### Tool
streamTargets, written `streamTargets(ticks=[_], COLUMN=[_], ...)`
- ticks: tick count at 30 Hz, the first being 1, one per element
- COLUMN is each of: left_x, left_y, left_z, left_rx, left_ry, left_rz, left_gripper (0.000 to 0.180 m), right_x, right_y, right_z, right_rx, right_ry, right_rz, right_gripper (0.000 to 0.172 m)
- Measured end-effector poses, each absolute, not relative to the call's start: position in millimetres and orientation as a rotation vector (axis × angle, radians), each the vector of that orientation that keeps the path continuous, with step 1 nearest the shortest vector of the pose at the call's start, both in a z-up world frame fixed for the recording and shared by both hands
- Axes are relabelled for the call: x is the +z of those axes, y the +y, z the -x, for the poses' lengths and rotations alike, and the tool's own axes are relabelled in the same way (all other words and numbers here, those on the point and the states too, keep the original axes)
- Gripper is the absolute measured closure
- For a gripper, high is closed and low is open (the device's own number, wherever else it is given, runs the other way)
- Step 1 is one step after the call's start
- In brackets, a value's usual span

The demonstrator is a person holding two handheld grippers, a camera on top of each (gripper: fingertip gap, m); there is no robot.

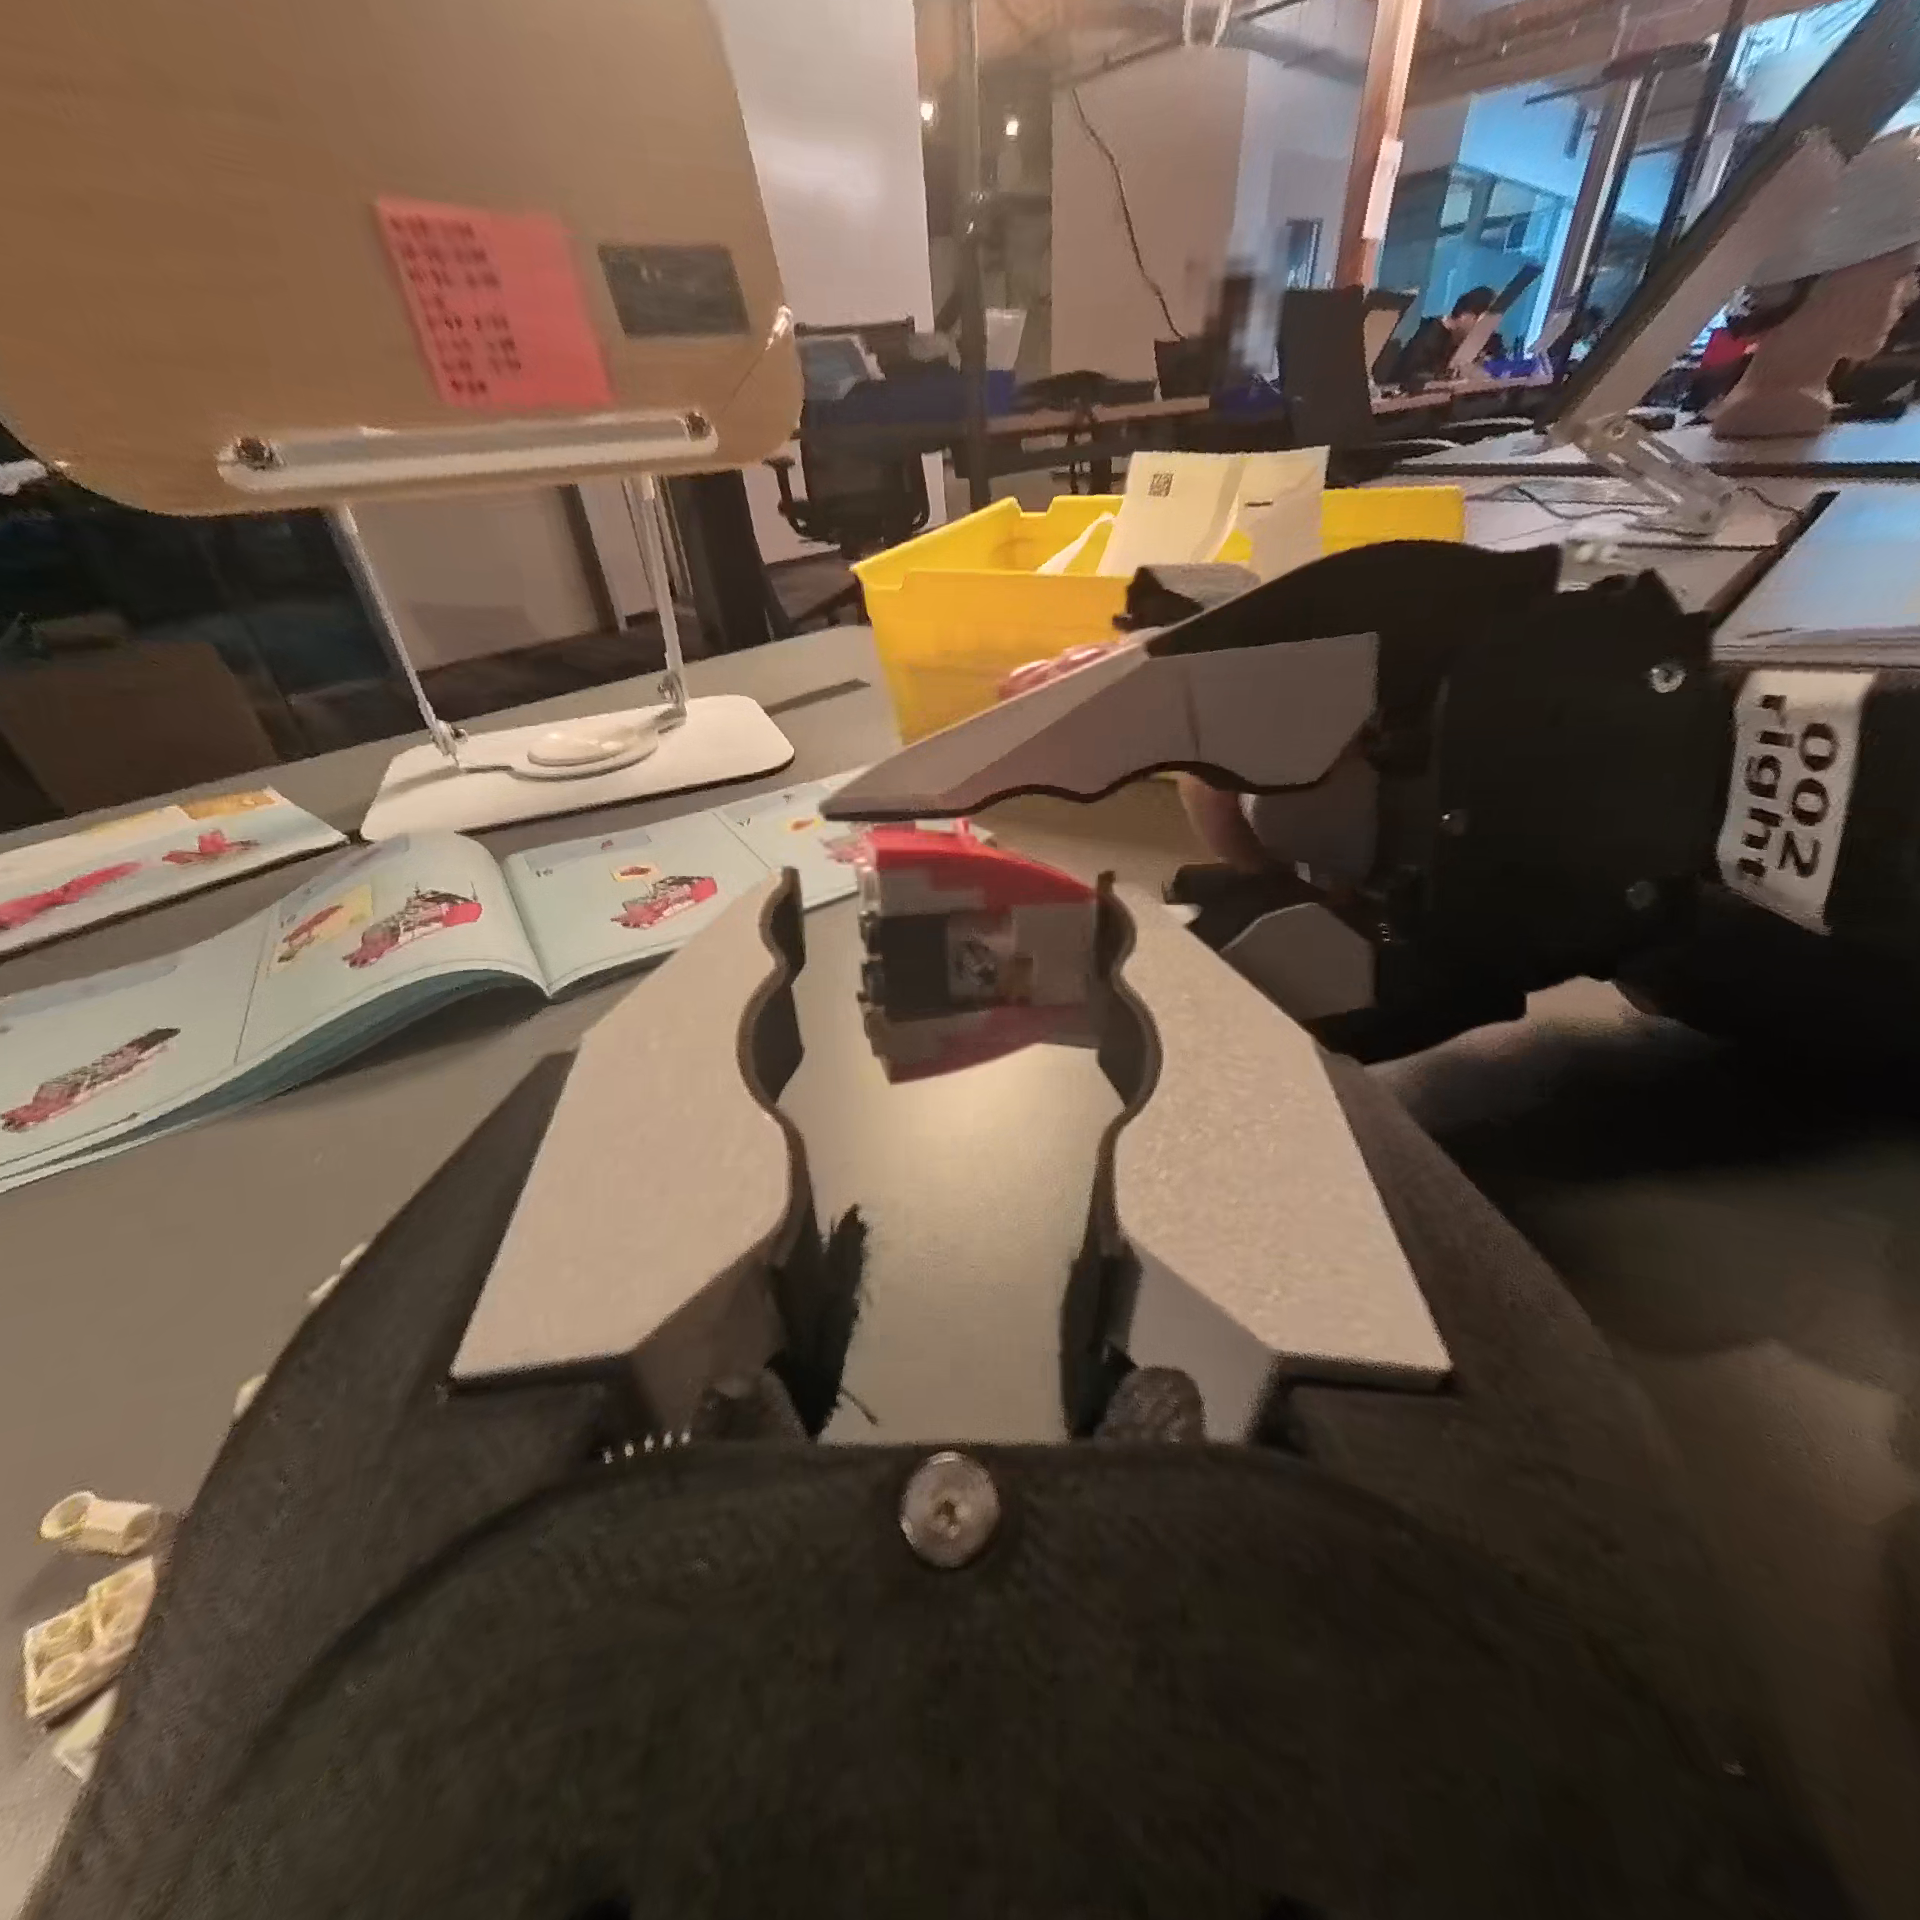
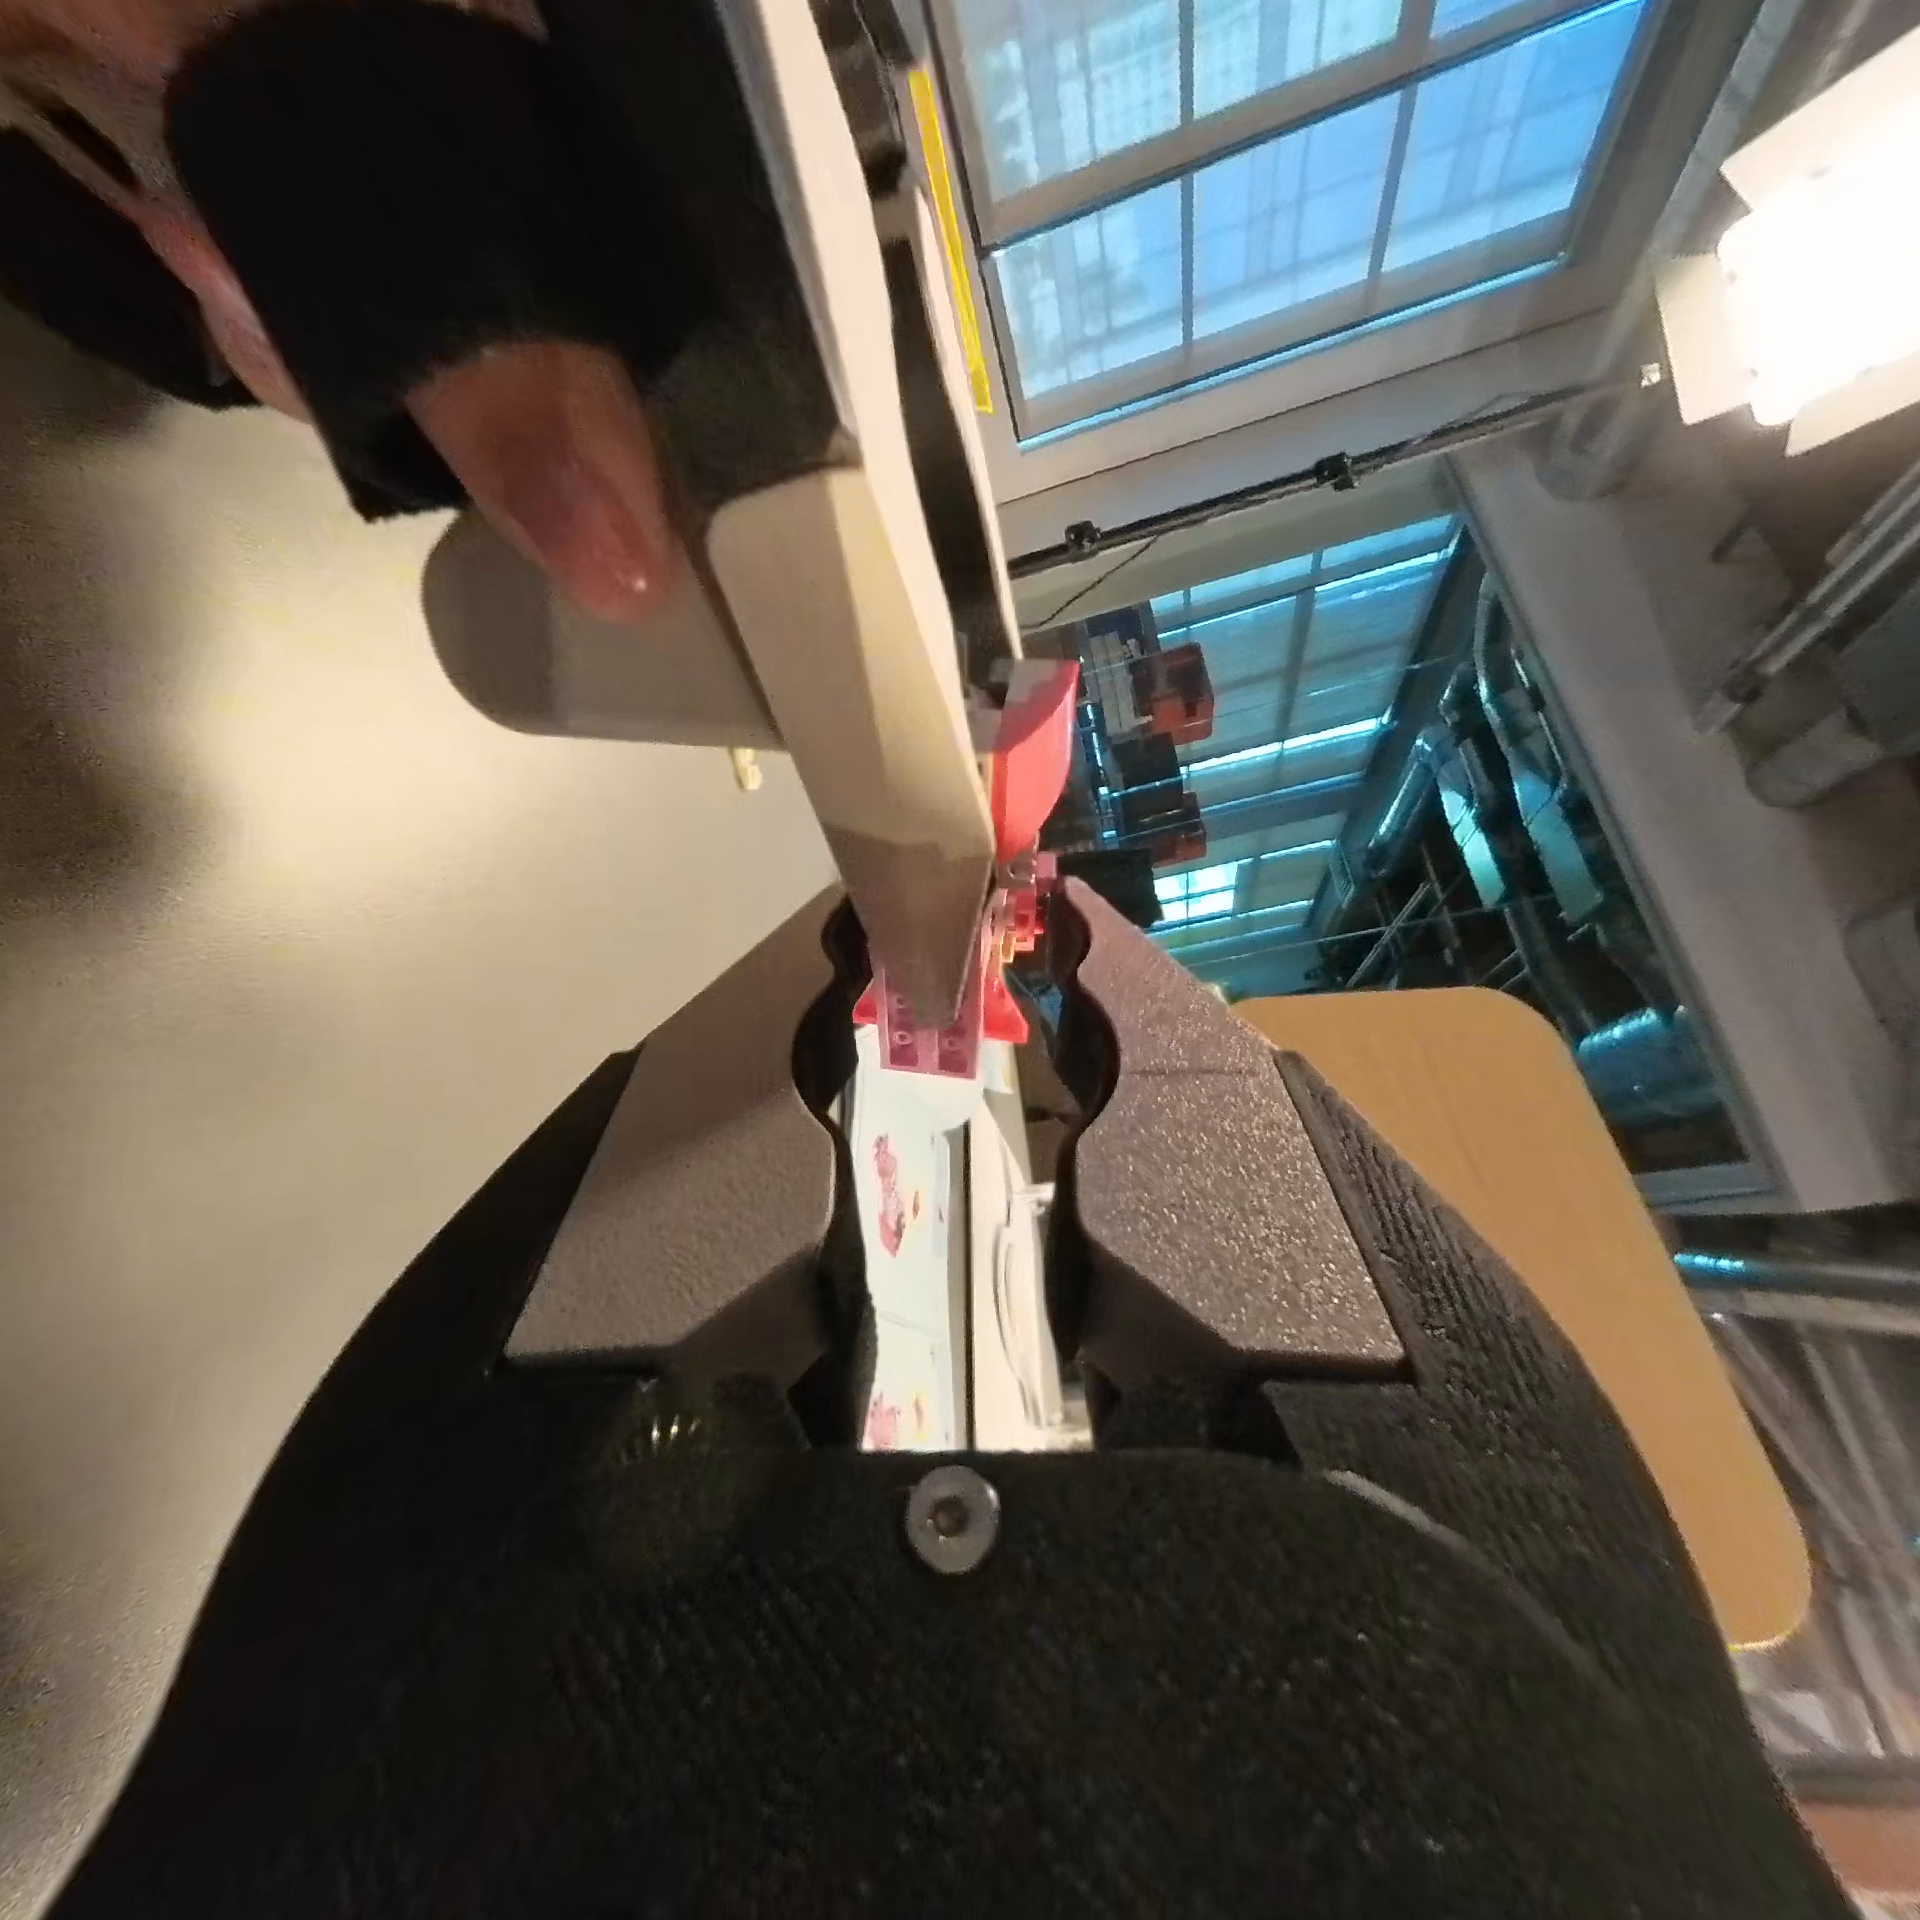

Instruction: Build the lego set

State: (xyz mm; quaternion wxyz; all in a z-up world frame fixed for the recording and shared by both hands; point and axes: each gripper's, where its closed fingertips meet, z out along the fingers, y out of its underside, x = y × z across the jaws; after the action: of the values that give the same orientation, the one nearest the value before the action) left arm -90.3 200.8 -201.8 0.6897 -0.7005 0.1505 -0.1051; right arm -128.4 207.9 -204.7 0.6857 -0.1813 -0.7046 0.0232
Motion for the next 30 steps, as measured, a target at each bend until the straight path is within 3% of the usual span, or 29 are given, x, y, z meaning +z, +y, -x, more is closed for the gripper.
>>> streamTargets(ticks=[5,30], left_x=[-206.2,-202.6], left_y=[201.8,200.9], left_z=[87.2,95.3], left_rx=[-0.231,-0.285], left_ry=[0.359,0.299], left_rz=[1.595,1.582], left_gripper=[0.138,0.140], right_x=[-200.4,-203.3], right_y=[206.6,202.6], right_z=[125.2,125.0], right_rx=[0.051,0.061], right_ry=[-1.564,-1.559], right_rz=[0.400,0.562], right_gripper=[0.138,0.143])
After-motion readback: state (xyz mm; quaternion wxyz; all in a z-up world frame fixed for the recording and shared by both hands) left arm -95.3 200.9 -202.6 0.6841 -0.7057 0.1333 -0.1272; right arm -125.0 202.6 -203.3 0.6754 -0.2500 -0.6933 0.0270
